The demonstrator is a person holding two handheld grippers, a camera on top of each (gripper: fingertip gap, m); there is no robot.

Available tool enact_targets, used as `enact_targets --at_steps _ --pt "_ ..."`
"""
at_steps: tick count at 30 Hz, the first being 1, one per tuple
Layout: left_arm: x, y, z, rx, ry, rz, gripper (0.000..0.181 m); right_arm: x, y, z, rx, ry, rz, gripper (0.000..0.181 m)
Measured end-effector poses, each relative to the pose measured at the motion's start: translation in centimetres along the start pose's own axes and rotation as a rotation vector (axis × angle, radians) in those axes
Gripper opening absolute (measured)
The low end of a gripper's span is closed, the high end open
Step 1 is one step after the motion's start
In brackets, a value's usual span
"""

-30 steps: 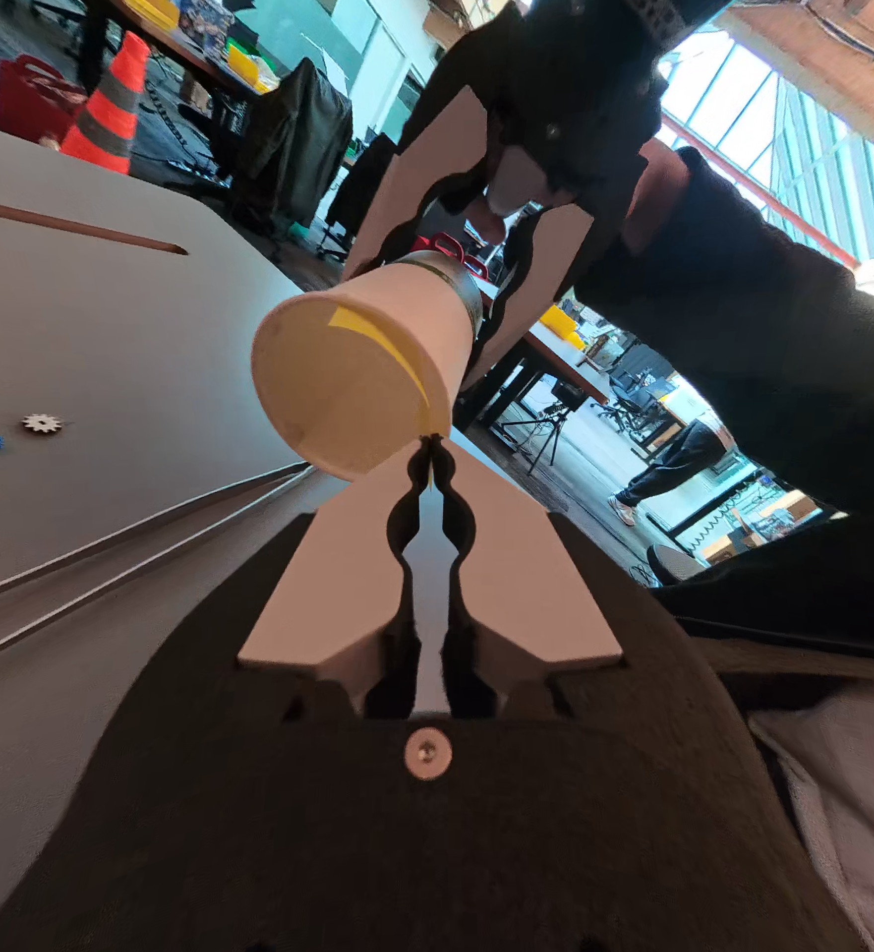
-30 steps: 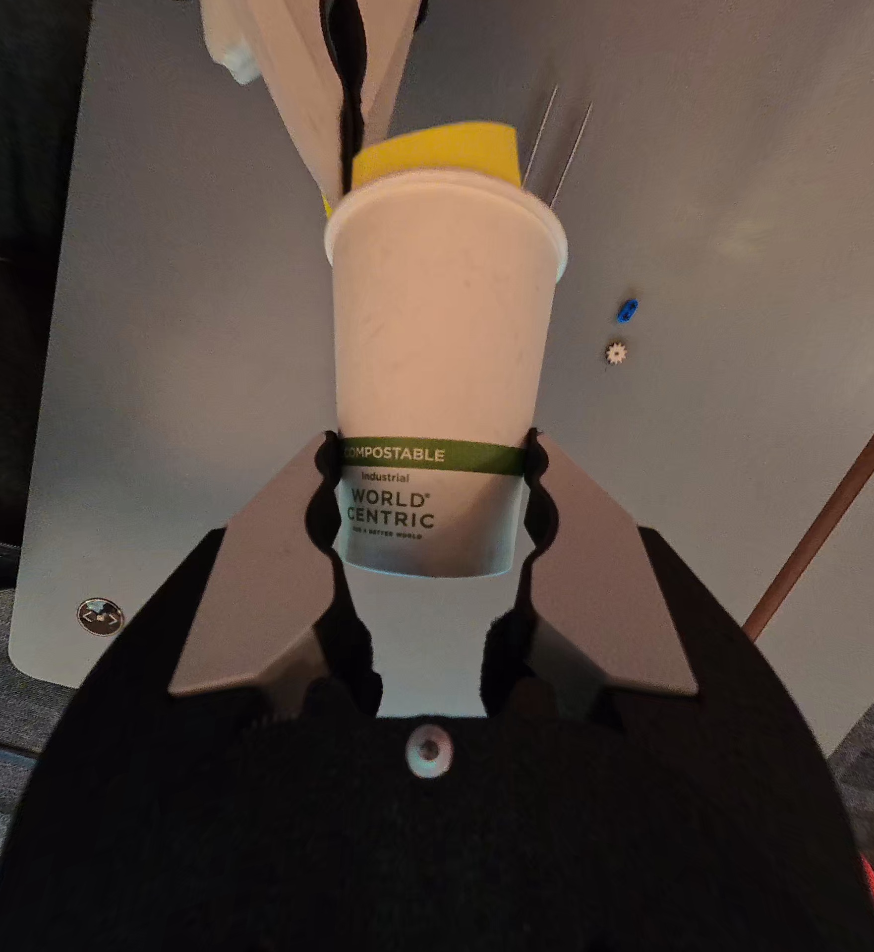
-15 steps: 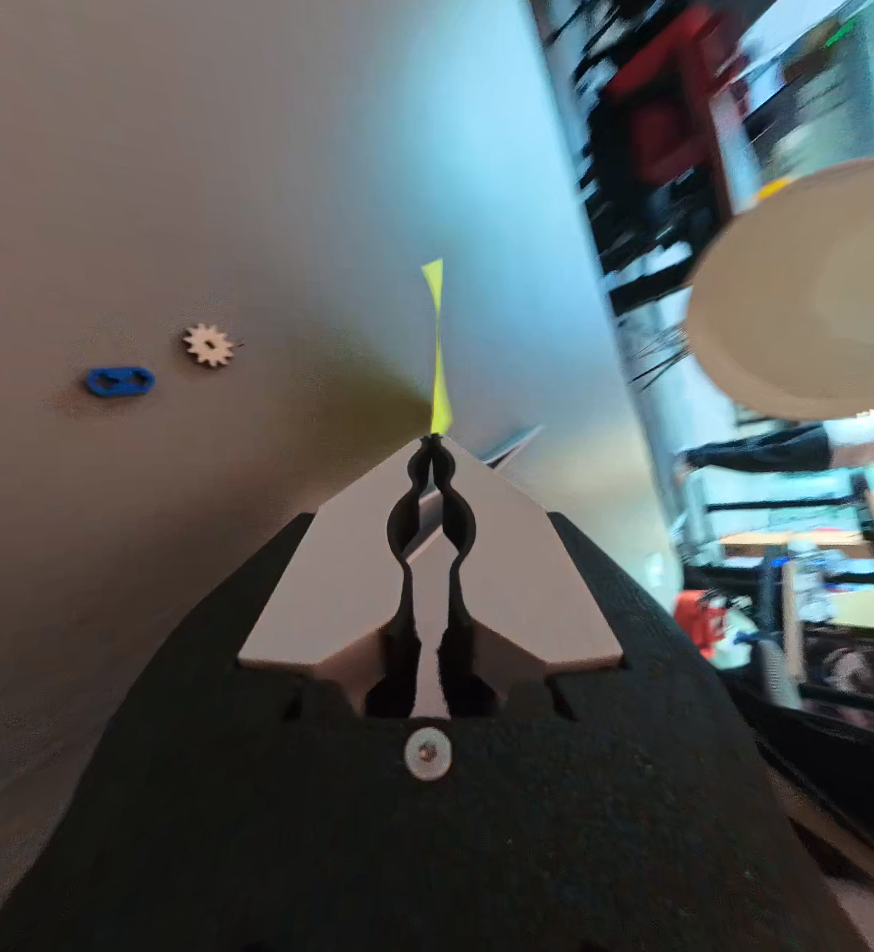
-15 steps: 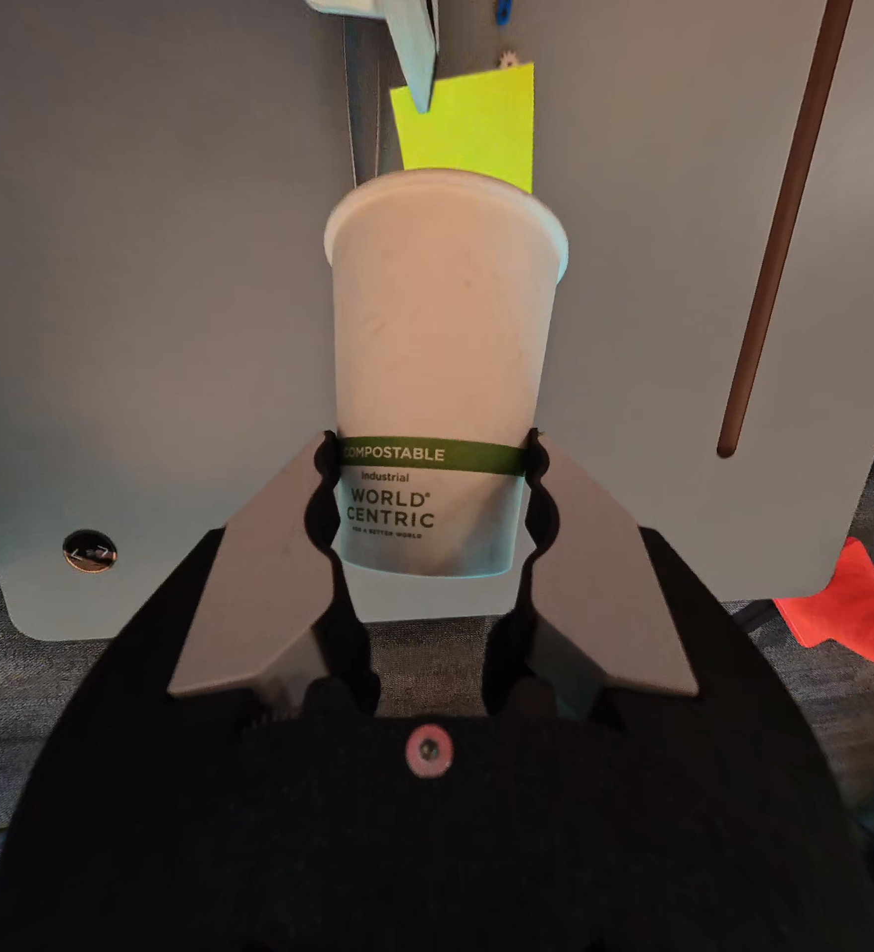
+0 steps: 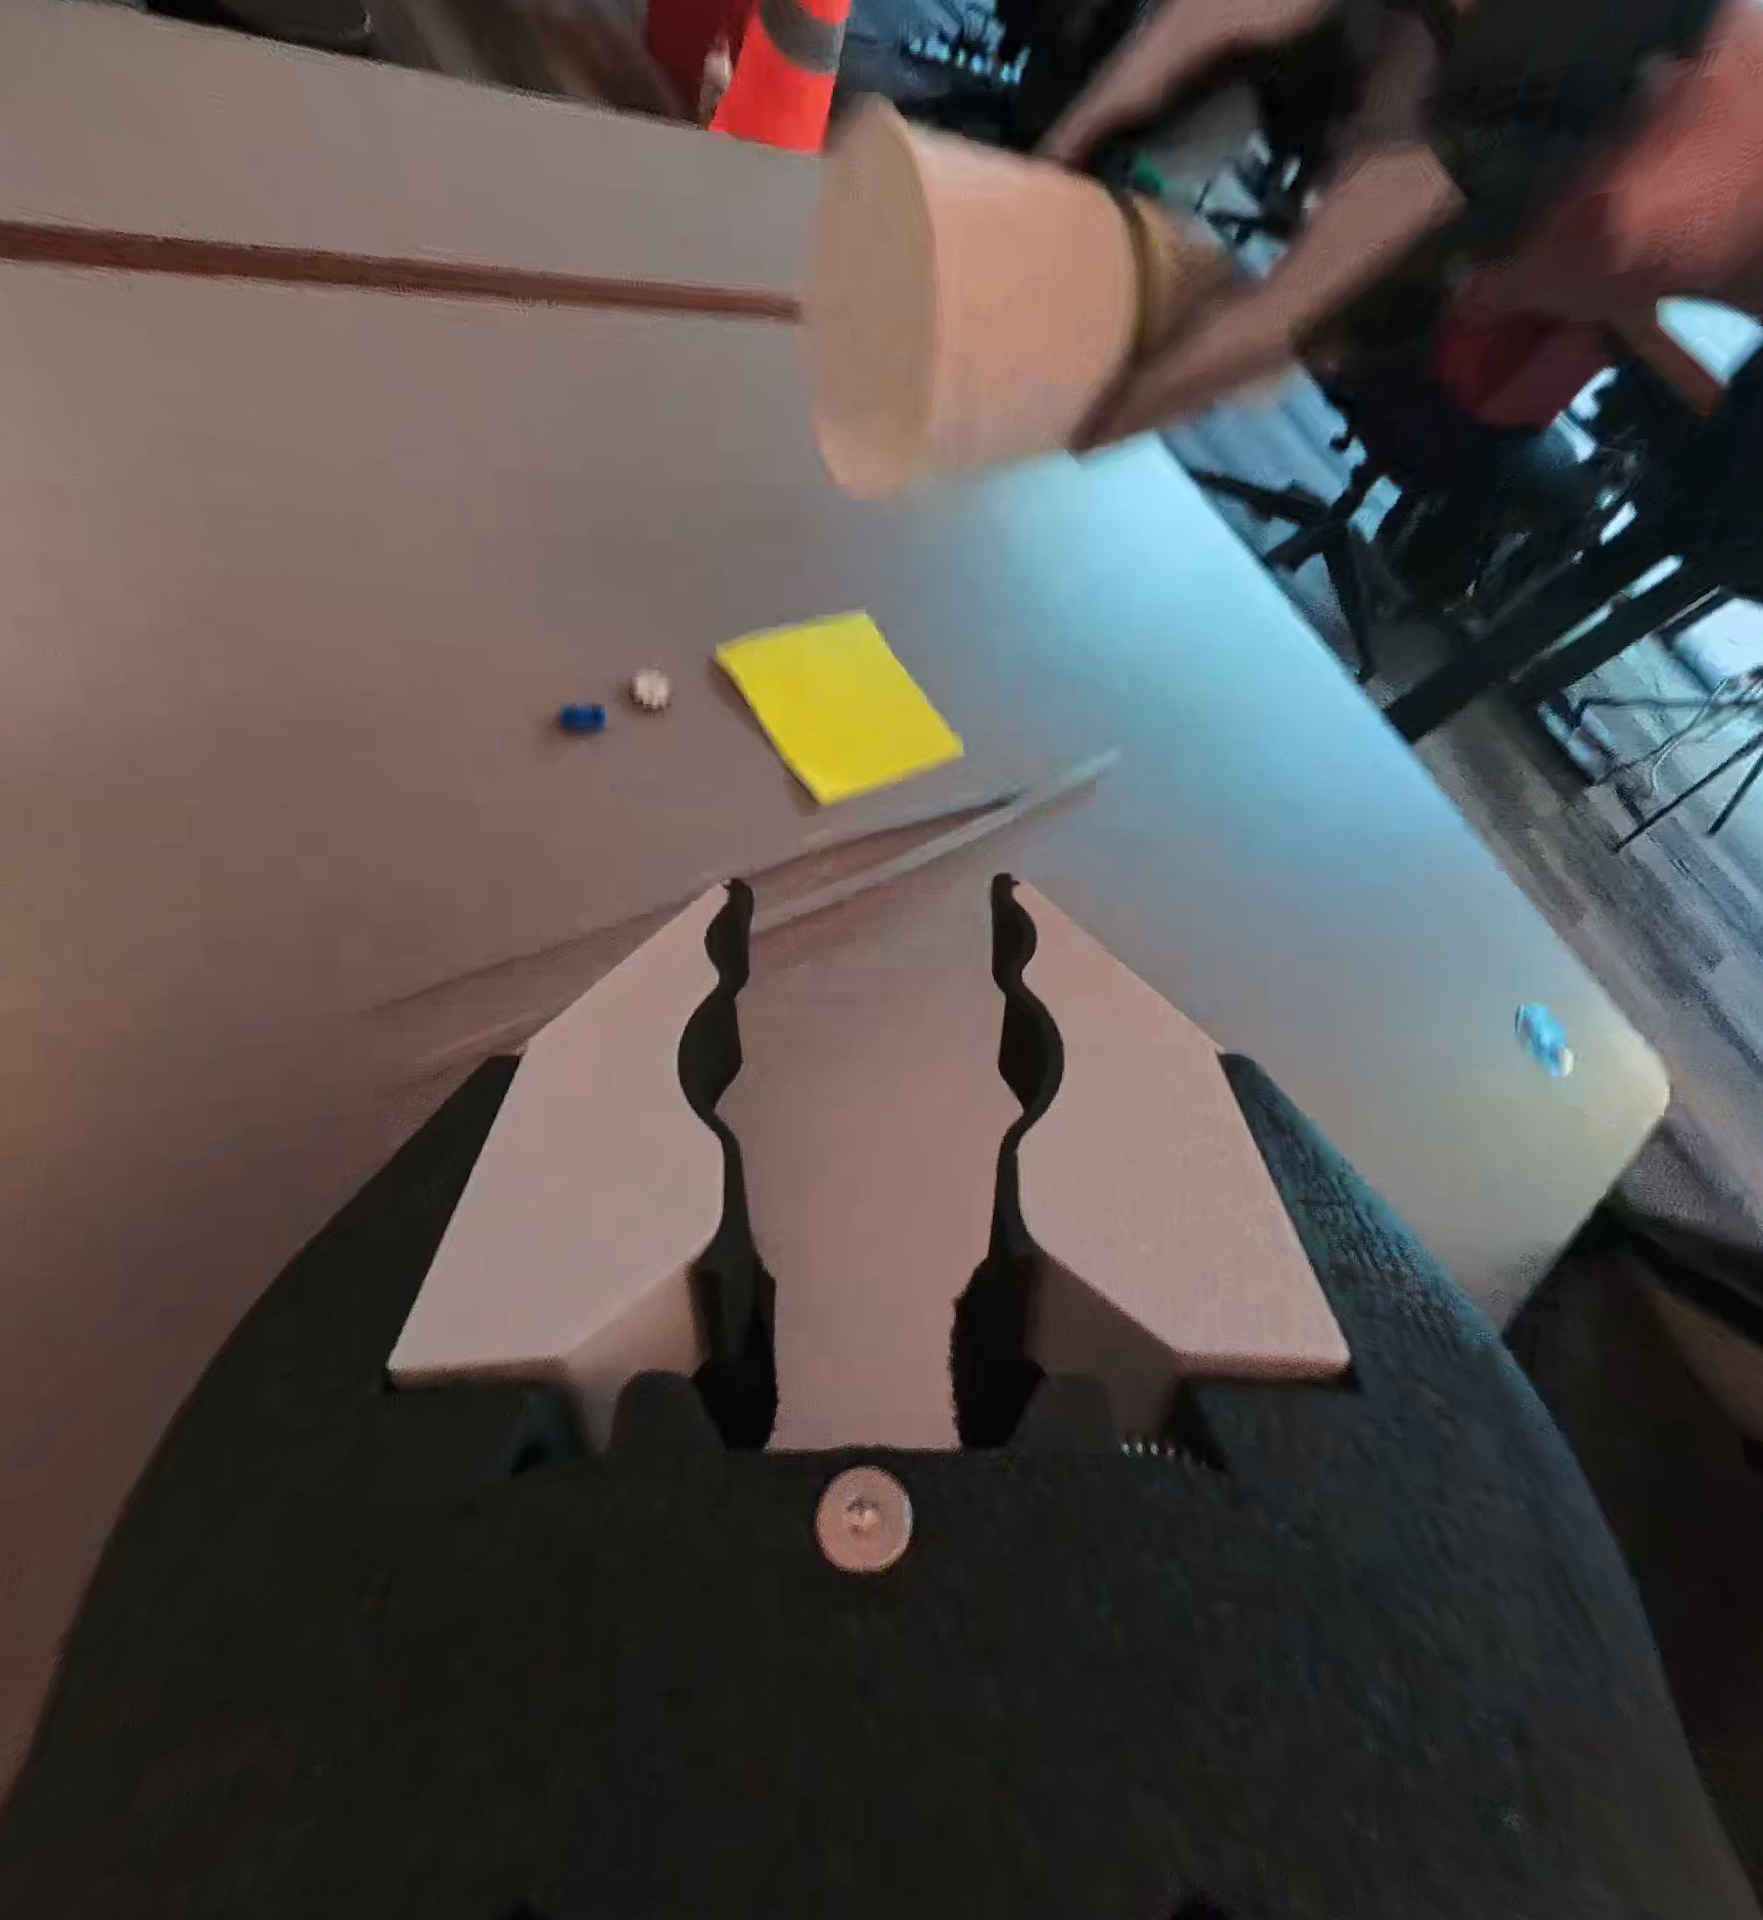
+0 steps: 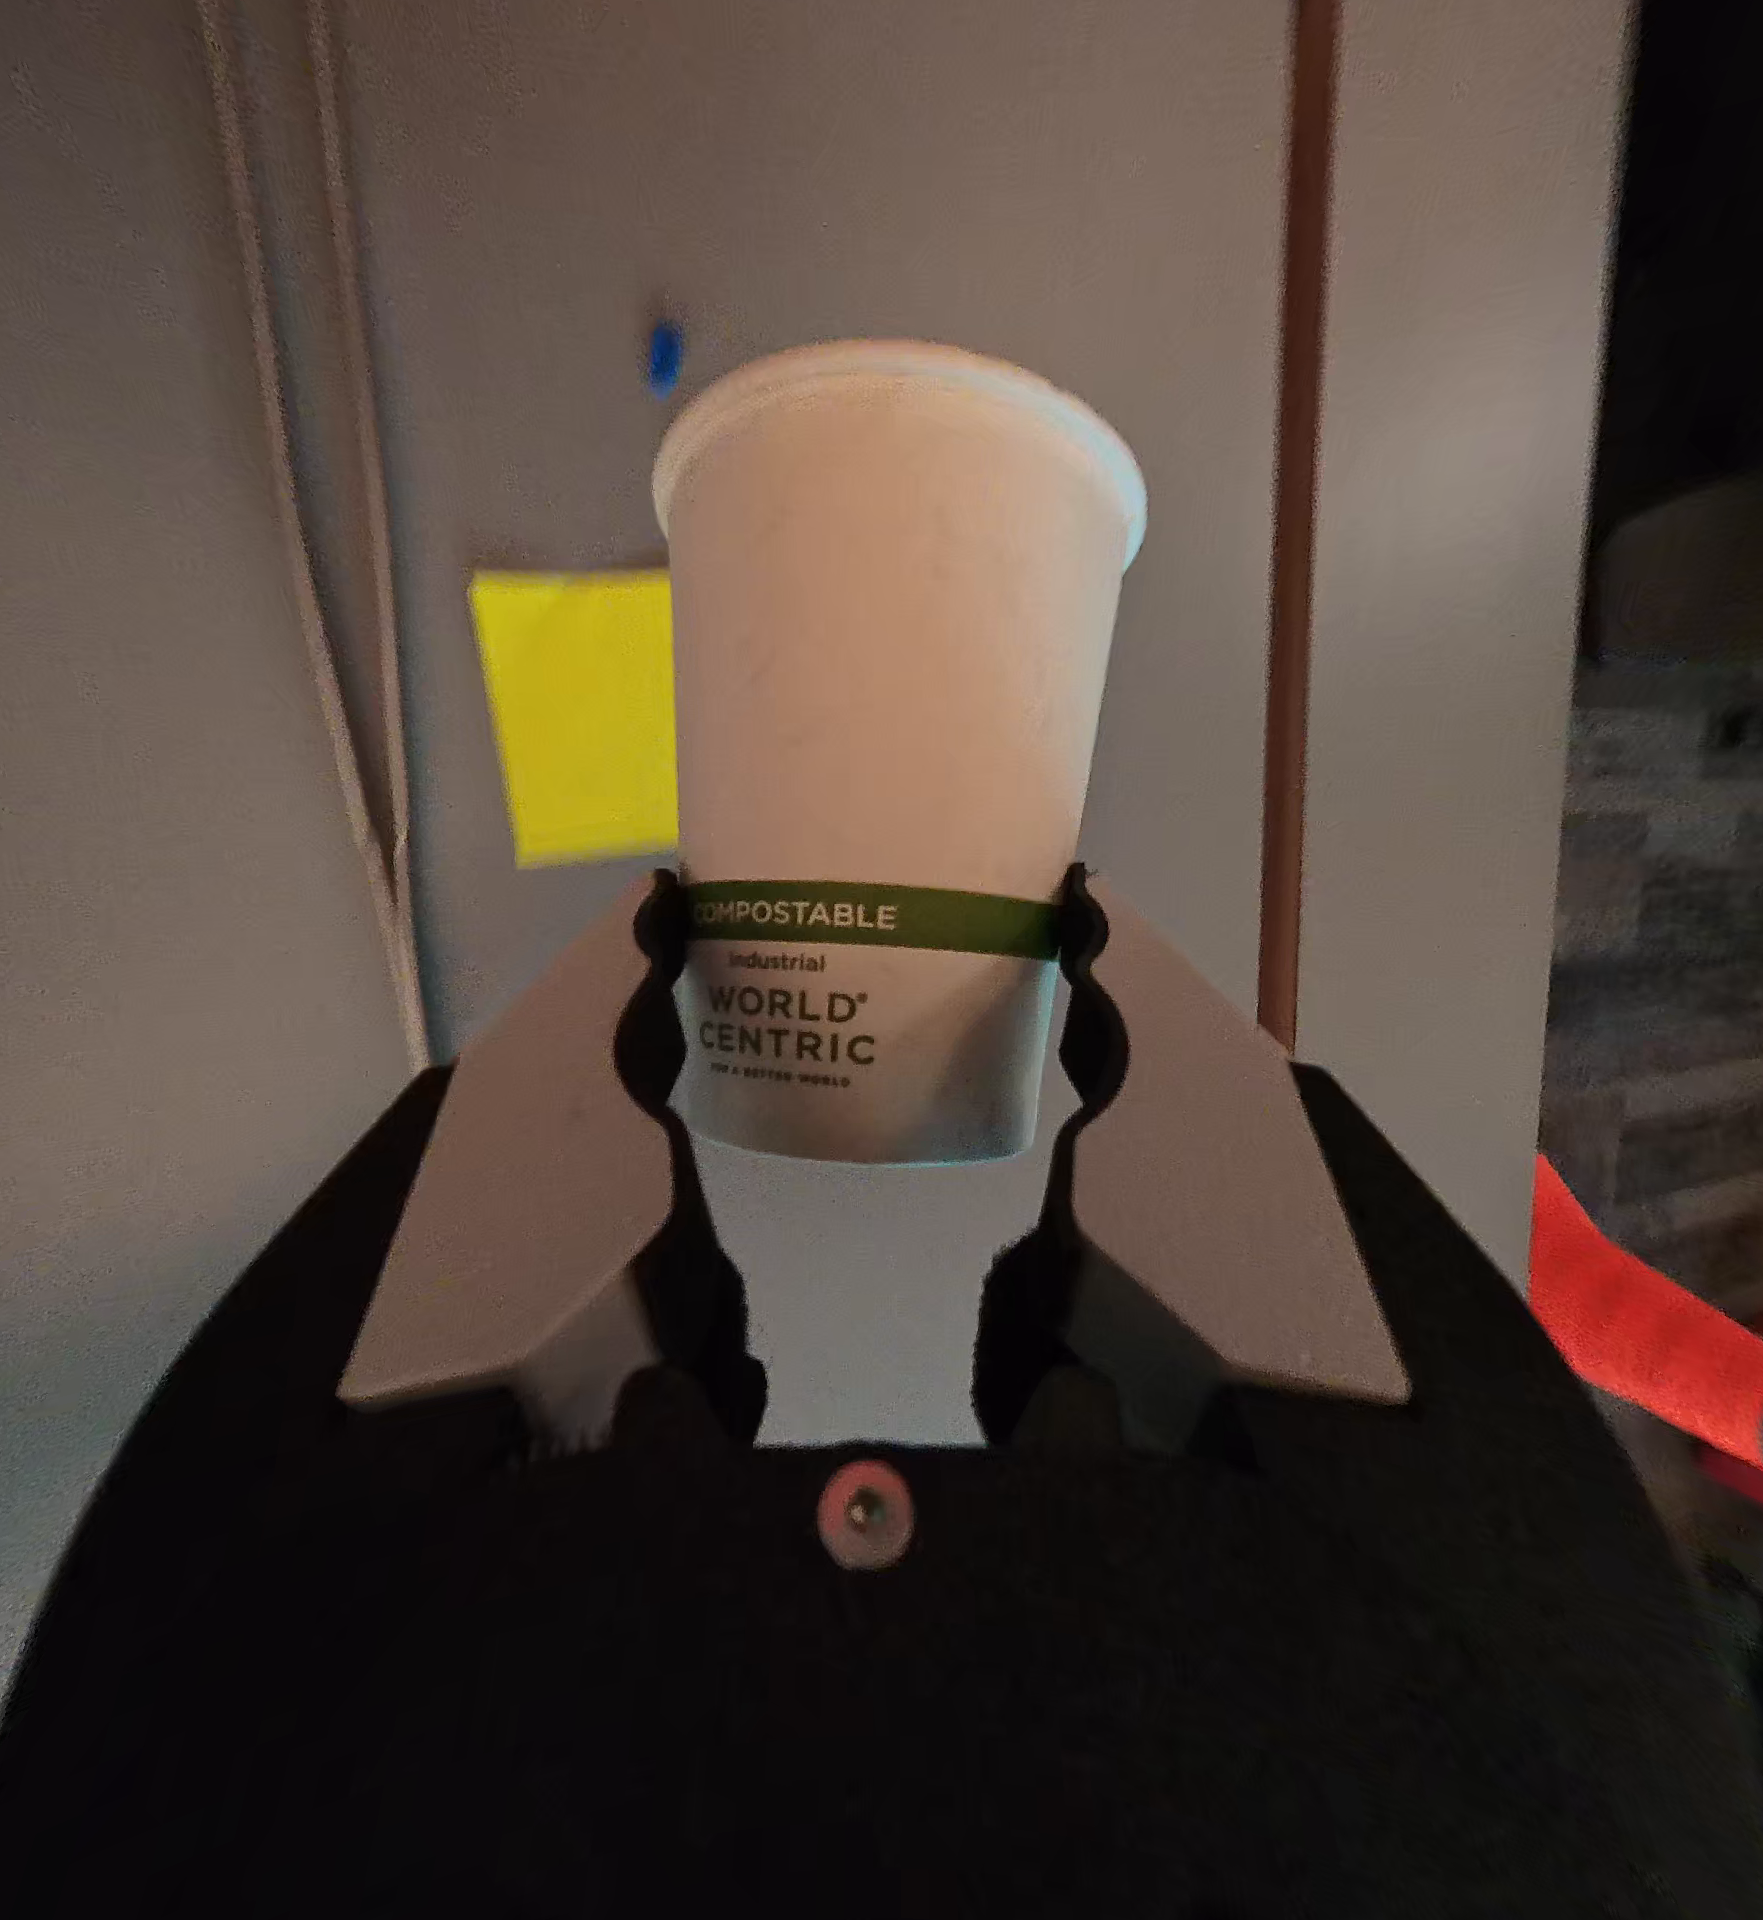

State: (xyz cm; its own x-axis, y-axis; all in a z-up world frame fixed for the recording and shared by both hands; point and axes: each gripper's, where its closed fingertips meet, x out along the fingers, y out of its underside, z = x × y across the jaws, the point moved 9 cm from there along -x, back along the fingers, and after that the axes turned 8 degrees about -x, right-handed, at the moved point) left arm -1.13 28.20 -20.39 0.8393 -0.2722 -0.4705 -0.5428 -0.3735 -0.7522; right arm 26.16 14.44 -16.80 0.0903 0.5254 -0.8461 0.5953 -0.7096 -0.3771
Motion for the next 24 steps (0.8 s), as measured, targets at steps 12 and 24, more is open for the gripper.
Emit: enact_targets --at_steps 12,24 --pt "-4.6 3.4 -0.2 0.113 0.021 -0.125 0.048 3.9 -3.4 -2.5 0.637 0.027 -1.471 0.073" --pt "0.3 -10.3 -2.7 0.013 0.282 -0.301 0.122 0.9 -8.9 7.5 0.242 0.239 -1.219 0.073"
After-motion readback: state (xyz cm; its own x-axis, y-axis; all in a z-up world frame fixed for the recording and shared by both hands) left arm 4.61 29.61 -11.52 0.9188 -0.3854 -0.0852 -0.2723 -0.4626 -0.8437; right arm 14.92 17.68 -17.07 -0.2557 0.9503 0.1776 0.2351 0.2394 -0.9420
